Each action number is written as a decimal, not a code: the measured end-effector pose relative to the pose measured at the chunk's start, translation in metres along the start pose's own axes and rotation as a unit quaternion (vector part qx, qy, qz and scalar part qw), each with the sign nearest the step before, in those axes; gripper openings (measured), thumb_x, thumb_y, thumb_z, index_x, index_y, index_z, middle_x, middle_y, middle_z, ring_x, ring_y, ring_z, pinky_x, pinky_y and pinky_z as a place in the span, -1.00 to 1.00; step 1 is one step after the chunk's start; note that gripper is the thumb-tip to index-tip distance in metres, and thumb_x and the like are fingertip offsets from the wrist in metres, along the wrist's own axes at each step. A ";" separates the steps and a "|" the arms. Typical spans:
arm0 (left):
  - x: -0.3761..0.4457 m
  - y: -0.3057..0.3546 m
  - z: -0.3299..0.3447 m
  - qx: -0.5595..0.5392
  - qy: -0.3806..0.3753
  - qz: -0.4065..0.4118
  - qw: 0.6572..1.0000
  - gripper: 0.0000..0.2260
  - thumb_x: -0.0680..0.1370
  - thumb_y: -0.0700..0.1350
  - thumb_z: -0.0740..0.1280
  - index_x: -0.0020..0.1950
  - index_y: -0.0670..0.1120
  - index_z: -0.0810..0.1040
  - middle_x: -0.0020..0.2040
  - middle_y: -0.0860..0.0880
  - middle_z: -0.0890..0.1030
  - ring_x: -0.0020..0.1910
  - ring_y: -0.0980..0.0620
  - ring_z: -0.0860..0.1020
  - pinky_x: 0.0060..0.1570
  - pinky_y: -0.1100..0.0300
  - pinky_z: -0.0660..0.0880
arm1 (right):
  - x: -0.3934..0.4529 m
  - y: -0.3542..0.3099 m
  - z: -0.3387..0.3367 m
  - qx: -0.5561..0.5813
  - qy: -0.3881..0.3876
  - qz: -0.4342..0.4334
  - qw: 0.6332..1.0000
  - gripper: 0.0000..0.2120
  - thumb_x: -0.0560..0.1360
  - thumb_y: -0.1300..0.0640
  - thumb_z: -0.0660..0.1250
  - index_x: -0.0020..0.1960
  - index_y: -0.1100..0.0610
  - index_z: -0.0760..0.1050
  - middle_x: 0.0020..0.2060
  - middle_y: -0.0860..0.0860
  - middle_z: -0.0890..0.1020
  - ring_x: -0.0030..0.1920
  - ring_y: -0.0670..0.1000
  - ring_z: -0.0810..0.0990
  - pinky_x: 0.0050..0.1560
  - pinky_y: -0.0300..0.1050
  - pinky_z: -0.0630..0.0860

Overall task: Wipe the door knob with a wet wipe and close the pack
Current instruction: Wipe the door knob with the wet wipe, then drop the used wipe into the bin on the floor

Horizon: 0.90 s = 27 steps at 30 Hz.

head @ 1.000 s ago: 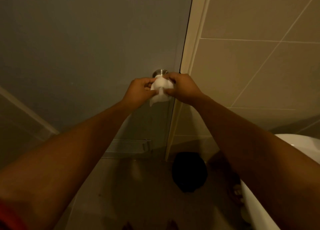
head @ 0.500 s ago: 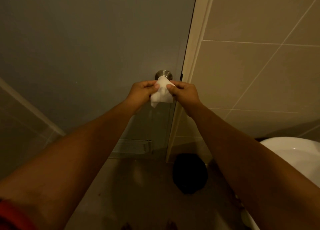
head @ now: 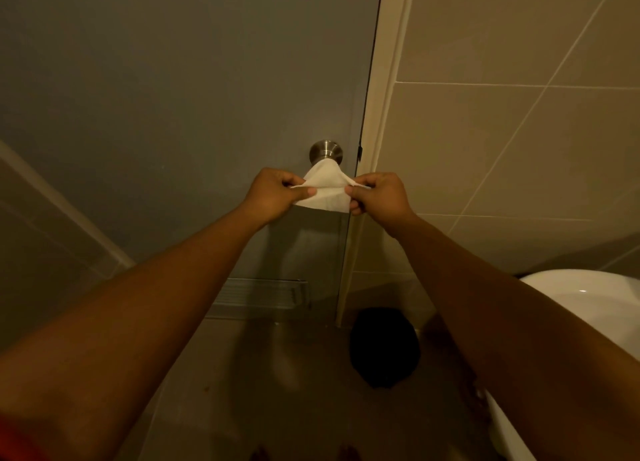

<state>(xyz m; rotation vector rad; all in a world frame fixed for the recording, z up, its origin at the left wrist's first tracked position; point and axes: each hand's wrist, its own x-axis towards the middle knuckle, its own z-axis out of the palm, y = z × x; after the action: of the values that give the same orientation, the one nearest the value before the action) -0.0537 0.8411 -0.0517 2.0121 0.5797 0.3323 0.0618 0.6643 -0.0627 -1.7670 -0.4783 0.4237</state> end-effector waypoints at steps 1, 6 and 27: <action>-0.003 0.001 -0.001 0.004 -0.005 0.002 1.000 -0.77 0.41 -0.05 0.51 -0.03 -0.17 0.69 -0.12 -0.09 0.68 -0.17 0.02 0.63 -0.14 0.21 0.57 | -0.004 -0.001 -0.002 0.000 -0.003 0.002 1.000 -0.91 0.50 0.28 0.39 -0.02 0.30 0.61 -0.32 0.17 0.62 -0.39 0.03 0.60 -0.33 -0.16 0.64; -0.014 -0.002 0.009 0.023 -0.051 -0.021 0.998 -0.71 0.43 0.06 0.47 -0.11 -0.17 0.66 -0.21 -0.06 0.64 -0.26 0.07 0.57 -0.26 0.26 0.50 | -0.023 0.006 -0.015 -0.007 -0.009 0.019 1.000 -0.87 0.54 0.23 0.35 0.02 0.28 0.59 -0.24 0.17 0.64 -0.27 0.08 0.65 -0.26 -0.07 0.66; -0.014 -0.068 0.190 -0.141 -0.225 -0.219 0.939 -0.68 0.52 -0.16 0.41 0.23 -0.26 0.54 -0.13 -0.15 0.64 -0.29 -0.03 0.61 -0.38 0.20 0.62 | -0.113 0.163 -0.047 0.097 0.226 0.277 0.929 -0.94 0.53 0.18 0.33 -0.08 0.16 0.55 -0.20 0.15 0.66 -0.20 0.09 0.69 -0.28 -0.09 0.65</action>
<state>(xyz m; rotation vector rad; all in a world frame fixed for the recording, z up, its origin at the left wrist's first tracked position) 0.0038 0.7204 -0.2035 1.5553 0.6260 -0.2972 0.0057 0.5302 -0.2057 -1.7157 0.3928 0.4159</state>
